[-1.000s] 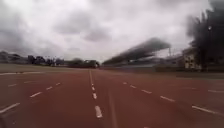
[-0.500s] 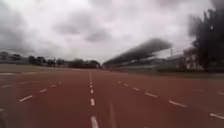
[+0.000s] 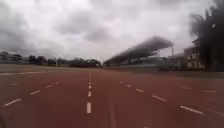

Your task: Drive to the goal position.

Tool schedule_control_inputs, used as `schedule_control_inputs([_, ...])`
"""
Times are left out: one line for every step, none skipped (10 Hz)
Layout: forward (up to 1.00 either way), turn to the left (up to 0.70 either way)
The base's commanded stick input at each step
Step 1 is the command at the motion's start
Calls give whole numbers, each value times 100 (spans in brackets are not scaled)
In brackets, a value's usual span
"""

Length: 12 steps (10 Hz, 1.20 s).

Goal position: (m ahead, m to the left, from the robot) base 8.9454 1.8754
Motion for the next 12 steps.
schedule_control_inputs([70, 0])
schedule_control_inputs([70, 0])
schedule_control_inputs([70, 0])
schedule_control_inputs([70, 0])
schedule_control_inputs([70, 0])
schedule_control_inputs([70, 0])
schedule_control_inputs([70, 0])
schedule_control_inputs([70, 0])
schedule_control_inputs([70, 0])
schedule_control_inputs([70, 0])
schedule_control_inputs([70, 0])
schedule_control_inputs([70, 0])
